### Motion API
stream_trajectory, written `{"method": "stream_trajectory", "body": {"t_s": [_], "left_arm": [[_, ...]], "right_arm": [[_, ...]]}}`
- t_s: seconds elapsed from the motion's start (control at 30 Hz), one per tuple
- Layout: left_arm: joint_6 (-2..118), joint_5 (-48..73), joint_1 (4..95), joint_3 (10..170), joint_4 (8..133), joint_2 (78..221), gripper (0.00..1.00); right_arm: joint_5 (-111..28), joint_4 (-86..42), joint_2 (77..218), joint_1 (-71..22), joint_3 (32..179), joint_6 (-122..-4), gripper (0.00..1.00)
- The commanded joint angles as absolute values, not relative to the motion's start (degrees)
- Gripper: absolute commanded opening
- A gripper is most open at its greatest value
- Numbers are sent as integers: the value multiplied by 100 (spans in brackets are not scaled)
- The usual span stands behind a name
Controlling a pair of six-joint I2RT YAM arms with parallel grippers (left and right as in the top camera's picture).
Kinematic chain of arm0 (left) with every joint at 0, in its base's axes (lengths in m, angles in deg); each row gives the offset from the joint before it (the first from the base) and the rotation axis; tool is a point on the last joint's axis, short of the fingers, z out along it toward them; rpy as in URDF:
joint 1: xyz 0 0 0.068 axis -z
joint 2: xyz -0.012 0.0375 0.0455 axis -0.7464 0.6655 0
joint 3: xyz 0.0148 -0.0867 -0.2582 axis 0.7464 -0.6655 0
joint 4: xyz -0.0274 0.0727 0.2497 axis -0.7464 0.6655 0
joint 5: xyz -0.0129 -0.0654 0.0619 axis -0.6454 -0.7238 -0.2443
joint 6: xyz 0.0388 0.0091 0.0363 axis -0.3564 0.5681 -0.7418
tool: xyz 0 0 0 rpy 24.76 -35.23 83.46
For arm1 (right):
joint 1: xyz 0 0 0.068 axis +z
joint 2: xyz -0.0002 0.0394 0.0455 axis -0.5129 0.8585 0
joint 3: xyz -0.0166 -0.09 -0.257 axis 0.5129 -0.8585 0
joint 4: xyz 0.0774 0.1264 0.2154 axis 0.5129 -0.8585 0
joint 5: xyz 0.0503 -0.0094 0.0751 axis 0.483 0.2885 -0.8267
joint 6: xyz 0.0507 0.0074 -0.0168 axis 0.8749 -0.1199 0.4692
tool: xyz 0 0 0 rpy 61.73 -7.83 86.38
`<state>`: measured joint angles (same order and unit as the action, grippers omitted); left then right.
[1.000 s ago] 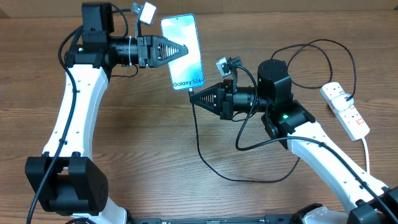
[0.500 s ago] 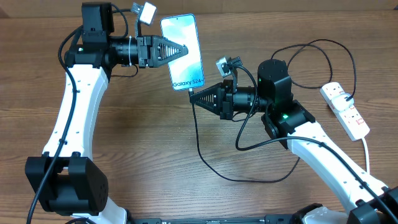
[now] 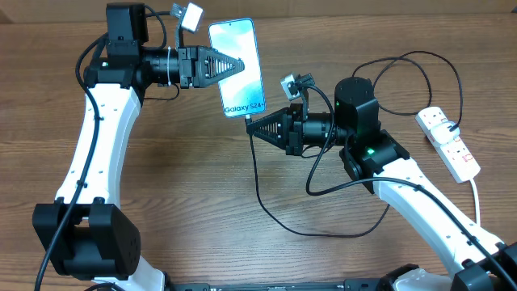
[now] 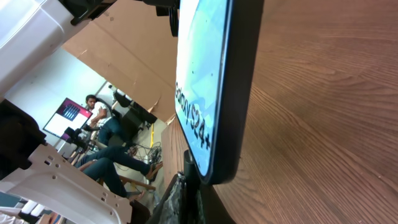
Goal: Plug charger to phone and switch on socket
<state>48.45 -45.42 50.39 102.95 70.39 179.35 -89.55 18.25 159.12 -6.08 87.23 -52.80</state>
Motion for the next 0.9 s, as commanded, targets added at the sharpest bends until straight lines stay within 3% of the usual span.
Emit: {"method": "stream_trajectory", "body": {"t_s": [0.0, 0.87], "left_arm": [[4738, -4828, 5019, 10297, 7013, 17898, 4], [4736, -4800, 5019, 10297, 7008, 17898, 5]], "right_arm": [[-8881, 1854, 15982, -610, 8778, -5254, 4], [-9056, 1956, 16017, -610, 8778, -5123, 4]]}}
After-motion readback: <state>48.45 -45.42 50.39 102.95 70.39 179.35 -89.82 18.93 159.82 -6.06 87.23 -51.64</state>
